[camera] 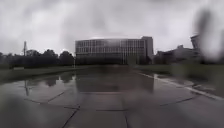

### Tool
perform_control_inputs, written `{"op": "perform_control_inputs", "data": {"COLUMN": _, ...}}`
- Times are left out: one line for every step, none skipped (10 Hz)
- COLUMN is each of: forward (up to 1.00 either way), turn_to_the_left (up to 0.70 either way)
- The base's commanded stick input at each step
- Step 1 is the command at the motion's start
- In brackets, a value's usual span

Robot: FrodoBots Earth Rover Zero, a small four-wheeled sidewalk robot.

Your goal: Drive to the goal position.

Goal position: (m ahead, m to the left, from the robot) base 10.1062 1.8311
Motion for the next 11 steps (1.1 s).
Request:
{"op": "perform_control_inputs", "data": {"forward": 0.7, "turn_to_the_left": 0.0}}
{"op": "perform_control_inputs", "data": {"forward": 0.7, "turn_to_the_left": 0.0}}
{"op": "perform_control_inputs", "data": {"forward": 0.7, "turn_to_the_left": 0.0}}
{"op": "perform_control_inputs", "data": {"forward": 0.7, "turn_to_the_left": 0.0}}
{"op": "perform_control_inputs", "data": {"forward": 0.7, "turn_to_the_left": 0.0}}
{"op": "perform_control_inputs", "data": {"forward": 0.7, "turn_to_the_left": 0.0}}
{"op": "perform_control_inputs", "data": {"forward": 0.7, "turn_to_the_left": 0.0}}
{"op": "perform_control_inputs", "data": {"forward": 0.7, "turn_to_the_left": 0.0}}
{"op": "perform_control_inputs", "data": {"forward": 0.7, "turn_to_the_left": 0.0}}
{"op": "perform_control_inputs", "data": {"forward": 0.7, "turn_to_the_left": 0.0}}
{"op": "perform_control_inputs", "data": {"forward": 0.7, "turn_to_the_left": 0.0}}
